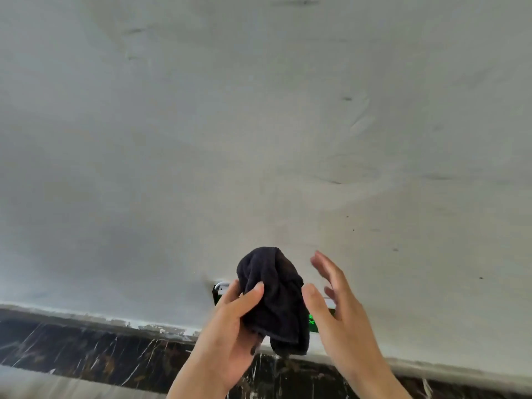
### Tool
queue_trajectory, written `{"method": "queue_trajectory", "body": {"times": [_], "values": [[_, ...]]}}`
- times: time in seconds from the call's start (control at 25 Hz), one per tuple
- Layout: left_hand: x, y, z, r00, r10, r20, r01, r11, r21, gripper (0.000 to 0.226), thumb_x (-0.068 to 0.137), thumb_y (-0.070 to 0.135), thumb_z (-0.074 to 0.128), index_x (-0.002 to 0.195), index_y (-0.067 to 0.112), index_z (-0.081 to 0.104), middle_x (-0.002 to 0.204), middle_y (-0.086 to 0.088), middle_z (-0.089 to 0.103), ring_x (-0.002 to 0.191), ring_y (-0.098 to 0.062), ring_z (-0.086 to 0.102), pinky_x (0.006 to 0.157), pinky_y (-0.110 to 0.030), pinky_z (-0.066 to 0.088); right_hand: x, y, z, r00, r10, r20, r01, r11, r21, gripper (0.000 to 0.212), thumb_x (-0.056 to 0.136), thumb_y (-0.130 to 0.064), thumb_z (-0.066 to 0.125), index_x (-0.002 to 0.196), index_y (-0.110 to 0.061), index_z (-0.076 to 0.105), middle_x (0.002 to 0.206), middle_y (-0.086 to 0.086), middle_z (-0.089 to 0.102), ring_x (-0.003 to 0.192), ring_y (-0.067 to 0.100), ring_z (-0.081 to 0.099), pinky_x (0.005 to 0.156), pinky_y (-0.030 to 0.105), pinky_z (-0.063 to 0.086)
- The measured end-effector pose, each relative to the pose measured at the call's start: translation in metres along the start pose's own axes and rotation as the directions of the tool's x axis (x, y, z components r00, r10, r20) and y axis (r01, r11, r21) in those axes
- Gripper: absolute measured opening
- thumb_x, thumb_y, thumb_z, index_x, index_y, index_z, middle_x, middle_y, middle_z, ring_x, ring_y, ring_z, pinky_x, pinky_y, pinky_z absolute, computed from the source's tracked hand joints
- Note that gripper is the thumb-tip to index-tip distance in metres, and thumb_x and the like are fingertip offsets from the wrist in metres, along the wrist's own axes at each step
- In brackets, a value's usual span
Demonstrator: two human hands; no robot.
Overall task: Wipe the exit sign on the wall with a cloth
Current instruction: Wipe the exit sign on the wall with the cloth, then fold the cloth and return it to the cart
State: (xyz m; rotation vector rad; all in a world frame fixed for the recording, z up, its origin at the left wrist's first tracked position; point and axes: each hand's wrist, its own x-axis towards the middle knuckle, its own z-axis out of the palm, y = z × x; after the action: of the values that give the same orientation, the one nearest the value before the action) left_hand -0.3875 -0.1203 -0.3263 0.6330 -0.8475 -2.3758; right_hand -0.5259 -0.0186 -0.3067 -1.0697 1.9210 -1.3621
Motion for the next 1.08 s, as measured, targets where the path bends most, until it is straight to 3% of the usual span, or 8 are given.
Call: {"method": "queue_trajectory", "body": {"times": [0.16,0.28,0.4,0.52,0.68,0.88,0.96,1.08], "values": [[-0.030,0.039,0.045,0.992,-0.067,-0.106,0.068,0.998,0.007,0.032,0.089,0.014,0.060,0.120,0.020,0.067,0.126,-0.015,0.066,0.114,-0.033,0.063,0.078,-0.037,0.057,-0.016,-0.054,-0.009,0.961,0.242,0.135,-0.272,0.915,0.298,0.049,0.084,-0.047,0.064,0.127,-0.055,0.043,0.123,-0.029,0.058,0.112,-0.013,0.054,0.090,0.021,0.048],[-0.055,0.074,0.082,0.979,-0.108,-0.171,0.112,0.994,0.012,0.028,0.092,0.013,0.056,0.117,0.017,0.068,0.121,-0.016,0.068,0.110,-0.033,0.065,0.074,-0.038,0.057,-0.028,-0.100,-0.025,0.923,0.352,0.154,-0.382,0.878,0.289,0.038,0.089,-0.022,0.068,0.121,-0.037,0.056,0.103,-0.008,0.074,0.095,0.003,0.069,0.082,0.025,0.054],[-0.084,0.115,0.117,0.961,-0.116,-0.252,0.147,0.983,0.109,0.025,0.094,0.011,0.054,0.114,0.017,0.068,0.113,-0.013,0.072,0.101,-0.030,0.070,0.077,-0.041,0.055,-0.043,-0.152,-0.045,0.918,0.390,0.076,-0.397,0.888,0.231,0.024,0.086,-0.016,0.070,0.106,-0.028,0.065,0.088,-0.009,0.076,0.083,0.007,0.071,0.076,0.030,0.057],[-0.111,0.162,0.142,0.955,-0.085,-0.283,0.144,0.970,0.195,0.024,0.085,0.012,0.064,0.108,0.018,0.072,0.105,-0.014,0.074,0.089,-0.028,0.072,0.079,-0.043,0.051,-0.052,-0.201,-0.068,0.909,0.416,0.000,-0.403,0.880,0.250,0.013,0.083,-0.017,0.074,0.092,-0.024,0.068,0.079,-0.004,0.075,0.072,0.011,0.071,0.059,0.024,0.056],[-0.145,0.216,0.167,0.974,-0.141,-0.179,0.173,0.969,0.178,0.031,0.076,0.010,0.071,0.107,0.013,0.071,0.093,-0.022,0.070,0.079,-0.035,0.067,0.078,-0.058,0.054,-0.060,-0.255,-0.098,0.926,0.378,-0.007,-0.369,0.908,0.197,0.013,0.082,-0.017,0.075,0.081,-0.030,0.070,0.080,-0.002,0.074,0.074,0.015,0.071,0.068,0.036,0.059],[-0.173,0.254,0.189,0.989,-0.036,-0.143,0.105,0.854,0.510,0.032,0.081,-0.002,0.068,0.109,0.013,0.071,0.097,-0.013,0.075,0.086,-0.027,0.070,0.071,-0.032,0.054,-0.067,-0.294,-0.124,0.945,0.321,0.068,-0.327,0.939,0.111,0.029,0.081,-0.001,0.071,0.083,-0.030,0.074,0.082,-0.003,0.076,0.077,0.013,0.071,0.067,0.030,0.057],[-0.185,0.264,0.190,0.983,0.044,-0.179,0.075,0.790,0.609,0.034,0.082,-0.007,0.066,0.107,0.016,0.071,0.098,-0.009,0.075,0.092,-0.025,0.071,0.074,-0.026,0.054,-0.071,-0.301,-0.130,0.946,0.316,0.064,-0.321,0.943,0.092,0.027,0.081,0.002,0.070,0.083,-0.024,0.075,0.079,-0.002,0.076,0.078,0.015,0.071,0.062,0.025,0.051],[-0.206,0.269,0.189,0.950,0.203,-0.236,0.020,0.716,0.698,0.035,0.082,-0.005,0.068,0.096,0.026,0.075,0.092,-0.002,0.076,0.084,-0.018,0.071,0.068,-0.020,0.053,-0.076,-0.304,-0.136,0.955,0.295,0.034,-0.297,0.950,0.097,0.019,0.087,-0.002,0.066,0.082,-0.019,0.072,0.077,0.003,0.074,0.078,0.021,0.068,0.062,0.028,0.051]]}}
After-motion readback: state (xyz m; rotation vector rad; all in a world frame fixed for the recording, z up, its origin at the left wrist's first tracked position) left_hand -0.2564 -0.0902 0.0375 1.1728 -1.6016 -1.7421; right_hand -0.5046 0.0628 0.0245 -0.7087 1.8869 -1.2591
